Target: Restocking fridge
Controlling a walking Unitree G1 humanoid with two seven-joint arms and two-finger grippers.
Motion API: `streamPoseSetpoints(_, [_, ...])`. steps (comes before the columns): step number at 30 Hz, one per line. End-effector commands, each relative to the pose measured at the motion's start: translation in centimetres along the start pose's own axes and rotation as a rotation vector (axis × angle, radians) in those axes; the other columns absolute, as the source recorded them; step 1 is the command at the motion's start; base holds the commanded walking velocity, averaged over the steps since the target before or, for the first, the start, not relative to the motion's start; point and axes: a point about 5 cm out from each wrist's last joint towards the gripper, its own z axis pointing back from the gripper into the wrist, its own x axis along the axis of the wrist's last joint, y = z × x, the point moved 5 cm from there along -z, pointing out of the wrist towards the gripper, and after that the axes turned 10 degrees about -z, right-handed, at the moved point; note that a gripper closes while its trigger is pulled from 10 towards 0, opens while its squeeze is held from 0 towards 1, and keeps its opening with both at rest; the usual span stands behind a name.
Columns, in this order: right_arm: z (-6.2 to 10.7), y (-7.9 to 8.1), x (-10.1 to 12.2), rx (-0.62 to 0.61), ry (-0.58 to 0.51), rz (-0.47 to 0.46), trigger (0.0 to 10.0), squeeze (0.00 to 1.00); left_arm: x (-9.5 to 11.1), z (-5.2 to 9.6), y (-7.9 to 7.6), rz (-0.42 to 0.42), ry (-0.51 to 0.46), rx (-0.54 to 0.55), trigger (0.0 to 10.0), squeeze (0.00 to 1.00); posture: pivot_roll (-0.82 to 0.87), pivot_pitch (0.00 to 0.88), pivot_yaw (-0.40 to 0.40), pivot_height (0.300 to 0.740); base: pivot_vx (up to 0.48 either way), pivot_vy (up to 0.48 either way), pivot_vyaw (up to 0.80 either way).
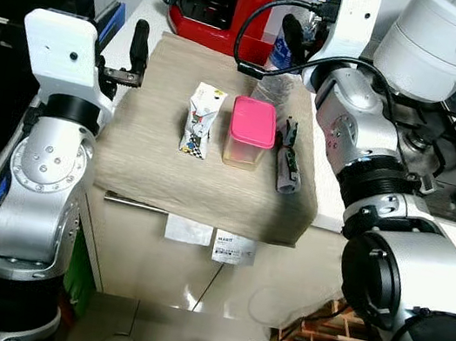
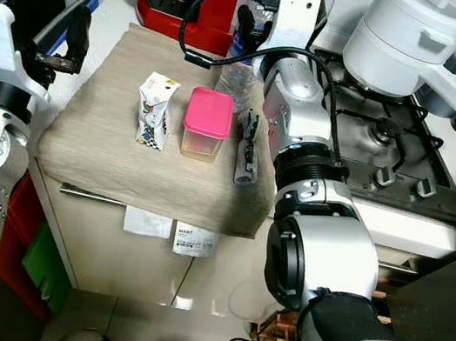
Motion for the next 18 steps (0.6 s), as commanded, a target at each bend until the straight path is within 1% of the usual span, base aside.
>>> streamPoseSetpoints(1, [0.3, -0.1, 2.6, 0.001, -0.141, 0.086, 0.0, 0.00, 0.3, -0.6, -0.9, 0.012, -0.013, -0.016, 10.0, 0.00, 0.08, 0.021, -0.115, 0.740, 0.000, 0.000, 0.00])
streamPoseSetpoints(3, [0.7, 0.3, 4.1, 0.015, -0.227, 0.153, 0.0, 0.00, 0.0, -1.0, -1.3, 0.003, -0.002, -0.026, 10.0, 0.00, 0.07, 0.009, -0.113, 0.740, 0.000, 0.000, 0.00])
streamPoseSetpoints(4, [0.9, 0.4, 4.9, 0.017, -0.275, 0.183, 3.6, 0.00, -0.1, -1.2, -1.5, 0.010, -0.002, -0.034, 10.0, 0.00, 0.07, 0.000, -0.106, 0.740, 0.000, 0.000, 0.00])
streamPoseSetpoints(5, [1.3, 0.4, 5.6, 0.016, -0.324, 0.200, 3.6, 0.00, -0.1, -1.2, -1.7, 0.012, -0.004, -0.037, 10.0, 0.00, 0.07, 0.000, -0.106, 0.740, 0.000, 0.000, 0.00])
streamPoseSetpoints(6, [1.7, 0.2, 6.4, 0.004, -0.375, 0.215, 10.0, 0.00, -0.2, -1.4, -1.9, 0.012, -0.001, -0.042, 10.0, 0.00, 0.06, 0.000, -0.093, 0.740, 0.000, 0.000, 0.00])
streamPoseSetpoints(7, [1.7, 0.2, 6.4, 0.004, -0.375, 0.215, 10.0, 0.00, -0.2, -1.4, -1.9, 0.012, -0.001, -0.042, 10.0, 0.00, 0.06, 0.000, -0.093, 0.740, 0.000, 0.000, 0.00])
streamPoseSetpoints(9, [3.2, -0.7, 8.5, -0.044, -0.507, 0.242, 10.0, 0.00, -0.5, -1.7, -2.5, 0.019, 0.012, -0.057, 10.0, 0.00, 0.06, 0.000, -0.063, 0.740, 0.000, 0.000, 0.00])
streamPoseSetpoints(11, [4.7, -1.5, 10.2, -0.093, -0.623, 0.289, 10.0, 0.00, -0.5, -1.8, -3.2, 0.029, 0.010, -0.080, 10.0, 0.00, 0.06, 0.000, -0.049, 0.740, 0.000, 0.000, 0.00])
streamPoseSetpoints(12, [5.2, -1.7, 10.7, -0.105, -0.653, 0.305, 10.0, 0.00, -0.5, -1.9, -3.4, 0.031, 0.008, -0.086, 10.0, 0.00, 0.06, 0.000, -0.049, 0.740, 0.000, 0.000, 0.00])
streamPoseSetpoints(14, [6.9, -2.3, 12.0, -0.140, -0.743, 0.354, 10.0, 0.00, -0.6, -2.0, -4.2, 0.058, 0.013, -0.107, 10.0, 0.00, 0.03, 0.000, -0.019, 0.740, 0.000, 0.000, 0.00])
streamPoseSetpoints(15, [7.6, -2.4, 12.4, -0.154, -0.779, 0.385, 10.0, 0.00, -0.7, -2.1, -4.6, 0.066, 0.014, -0.117, 10.0, 0.00, 0.03, 0.000, -0.015, 0.740, 0.000, 0.000, 0.00])
streamPoseSetpoints(16, [8.6, -2.7, 12.6, -0.170, -0.814, 0.429, 10.0, 0.00, -0.8, -2.3, -5.2, 0.101, 0.013, -0.137, 10.0, 0.00, 0.02, 0.000, -0.004, 0.740, 0.000, 0.000, 0.00])
streamPoseSetpoints(17, [8.6, -2.7, 12.6, -0.170, -0.814, 0.429, 10.0, 0.00, -0.8, -2.3, -5.2, 0.101, 0.013, -0.137, 10.0, 0.00, 0.02, 0.000, -0.004, 0.740, 0.000, 0.000, 0.00])
streamPoseSetpoints(18, [9.0, -3.2, 12.3, -0.189, -0.813, 0.442, 10.0, 0.00, -0.9, -2.4, -5.6, 0.123, 0.014, -0.146, 10.0, 0.00, 0.01, 0.000, 0.005, 0.740, 0.000, 0.000, 0.00])
